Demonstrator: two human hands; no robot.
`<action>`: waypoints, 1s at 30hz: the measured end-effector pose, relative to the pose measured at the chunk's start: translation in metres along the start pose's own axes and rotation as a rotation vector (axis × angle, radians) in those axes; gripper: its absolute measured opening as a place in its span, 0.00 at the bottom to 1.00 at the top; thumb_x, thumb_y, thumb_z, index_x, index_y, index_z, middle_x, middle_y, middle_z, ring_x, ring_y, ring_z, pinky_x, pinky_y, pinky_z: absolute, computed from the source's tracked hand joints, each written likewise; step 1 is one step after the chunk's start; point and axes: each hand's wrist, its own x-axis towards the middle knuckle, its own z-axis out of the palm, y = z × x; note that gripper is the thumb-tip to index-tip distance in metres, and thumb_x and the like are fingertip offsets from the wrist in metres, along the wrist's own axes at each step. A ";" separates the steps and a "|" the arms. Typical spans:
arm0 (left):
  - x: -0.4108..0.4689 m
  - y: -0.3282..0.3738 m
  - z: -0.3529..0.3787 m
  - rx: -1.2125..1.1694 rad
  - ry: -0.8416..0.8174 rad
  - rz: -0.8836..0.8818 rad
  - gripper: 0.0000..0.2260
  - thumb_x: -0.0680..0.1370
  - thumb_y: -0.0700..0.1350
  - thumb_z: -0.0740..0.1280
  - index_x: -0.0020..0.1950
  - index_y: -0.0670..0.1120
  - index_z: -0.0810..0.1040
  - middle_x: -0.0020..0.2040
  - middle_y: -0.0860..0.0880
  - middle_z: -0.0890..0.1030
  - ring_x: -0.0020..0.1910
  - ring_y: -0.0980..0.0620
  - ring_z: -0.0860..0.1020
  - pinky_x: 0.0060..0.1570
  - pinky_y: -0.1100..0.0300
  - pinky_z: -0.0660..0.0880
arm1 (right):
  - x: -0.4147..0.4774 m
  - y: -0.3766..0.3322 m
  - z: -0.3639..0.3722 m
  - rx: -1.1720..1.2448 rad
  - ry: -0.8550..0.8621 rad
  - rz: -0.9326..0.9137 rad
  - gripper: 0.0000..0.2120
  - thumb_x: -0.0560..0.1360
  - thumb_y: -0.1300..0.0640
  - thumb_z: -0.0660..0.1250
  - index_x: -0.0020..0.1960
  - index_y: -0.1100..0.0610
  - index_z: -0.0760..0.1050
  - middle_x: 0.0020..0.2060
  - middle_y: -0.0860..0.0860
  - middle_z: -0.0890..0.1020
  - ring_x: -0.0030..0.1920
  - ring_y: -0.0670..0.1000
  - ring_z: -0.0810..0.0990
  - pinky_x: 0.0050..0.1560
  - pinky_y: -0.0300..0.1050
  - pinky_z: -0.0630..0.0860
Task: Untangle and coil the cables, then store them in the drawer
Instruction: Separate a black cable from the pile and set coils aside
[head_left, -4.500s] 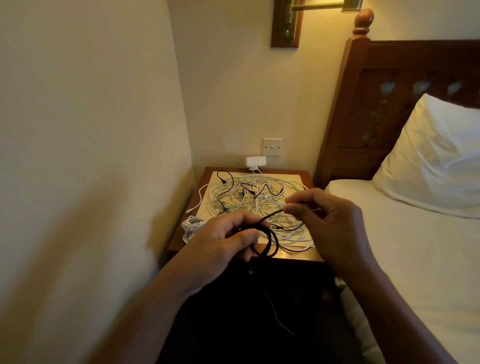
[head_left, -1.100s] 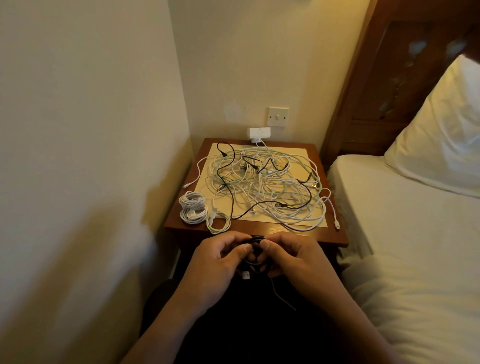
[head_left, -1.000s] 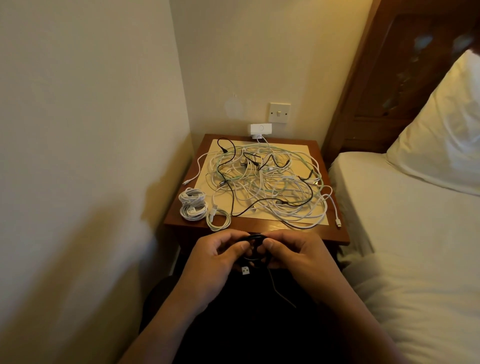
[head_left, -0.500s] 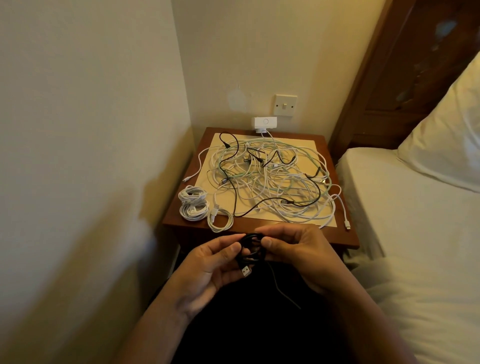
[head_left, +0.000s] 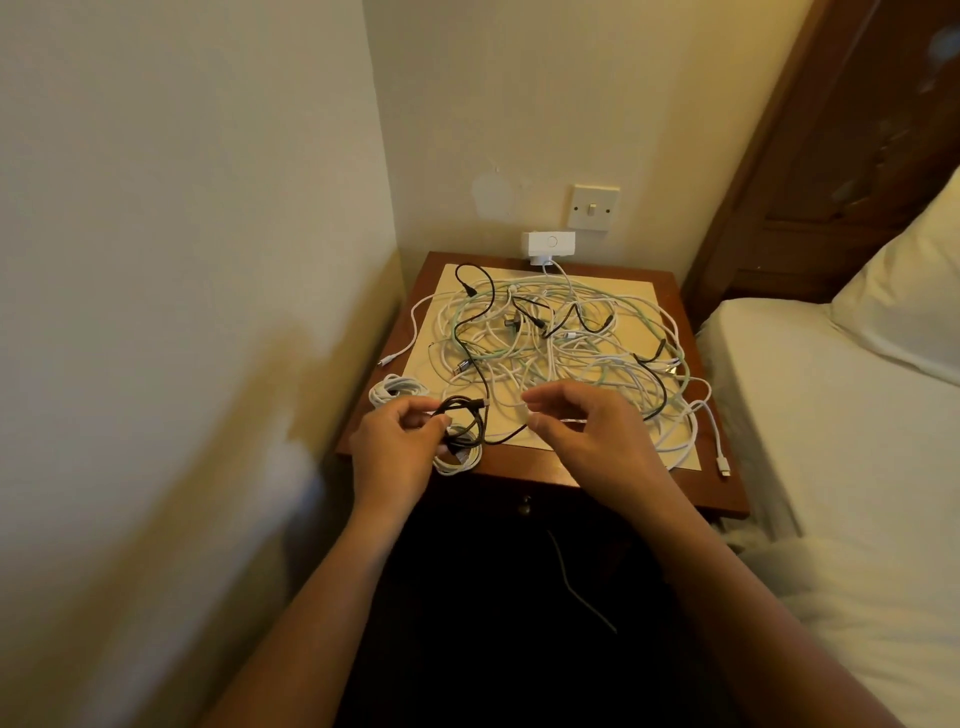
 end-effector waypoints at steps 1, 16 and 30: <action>0.004 -0.003 0.003 0.025 0.012 -0.007 0.08 0.76 0.39 0.76 0.52 0.50 0.84 0.42 0.50 0.86 0.36 0.55 0.86 0.42 0.56 0.84 | 0.002 0.001 -0.001 -0.024 0.010 -0.003 0.09 0.79 0.56 0.72 0.58 0.47 0.83 0.49 0.40 0.85 0.52 0.38 0.82 0.52 0.37 0.77; 0.010 -0.009 -0.009 0.353 0.091 0.181 0.09 0.76 0.46 0.75 0.56 0.48 0.87 0.52 0.52 0.86 0.44 0.60 0.79 0.48 0.63 0.77 | 0.045 0.037 0.004 -0.756 -0.258 -0.237 0.13 0.82 0.48 0.66 0.64 0.46 0.81 0.67 0.48 0.77 0.64 0.54 0.71 0.62 0.46 0.64; 0.012 0.052 -0.036 0.303 0.025 0.342 0.05 0.78 0.44 0.72 0.52 0.53 0.84 0.50 0.52 0.84 0.45 0.57 0.81 0.45 0.59 0.81 | 0.071 -0.073 -0.088 -0.280 0.176 -0.274 0.08 0.78 0.57 0.74 0.56 0.53 0.87 0.46 0.48 0.87 0.48 0.47 0.83 0.48 0.34 0.76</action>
